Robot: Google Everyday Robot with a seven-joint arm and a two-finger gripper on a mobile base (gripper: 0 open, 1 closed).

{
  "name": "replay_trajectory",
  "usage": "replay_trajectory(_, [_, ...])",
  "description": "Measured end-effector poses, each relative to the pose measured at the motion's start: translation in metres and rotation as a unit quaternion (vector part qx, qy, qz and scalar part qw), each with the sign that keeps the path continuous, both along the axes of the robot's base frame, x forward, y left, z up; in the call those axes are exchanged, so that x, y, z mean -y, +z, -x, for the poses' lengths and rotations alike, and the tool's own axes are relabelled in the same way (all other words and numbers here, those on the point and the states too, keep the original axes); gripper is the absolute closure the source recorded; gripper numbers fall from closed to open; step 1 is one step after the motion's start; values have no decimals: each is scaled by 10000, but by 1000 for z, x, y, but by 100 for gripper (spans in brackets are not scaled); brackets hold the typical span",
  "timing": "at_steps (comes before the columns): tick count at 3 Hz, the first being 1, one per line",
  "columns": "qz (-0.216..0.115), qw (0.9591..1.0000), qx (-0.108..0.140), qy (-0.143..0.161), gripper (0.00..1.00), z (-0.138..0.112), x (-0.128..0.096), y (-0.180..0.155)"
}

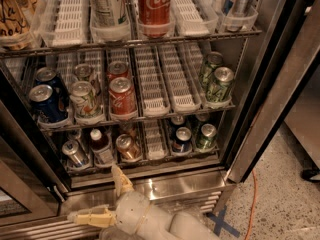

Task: Pick blue plastic bottle from bottom shelf of fridge

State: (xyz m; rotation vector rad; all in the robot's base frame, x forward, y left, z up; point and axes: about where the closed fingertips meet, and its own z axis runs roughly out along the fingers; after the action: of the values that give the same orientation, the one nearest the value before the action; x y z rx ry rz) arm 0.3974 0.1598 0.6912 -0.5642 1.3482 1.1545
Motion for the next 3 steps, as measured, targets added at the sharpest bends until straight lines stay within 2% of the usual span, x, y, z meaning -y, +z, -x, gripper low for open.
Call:
replay_trajectory(2, [158, 9998, -71, -72, 0, -3, -1, -9])
replay_trajectory(3, [355, 9985, -109, -409, 0, -11, 9, -15])
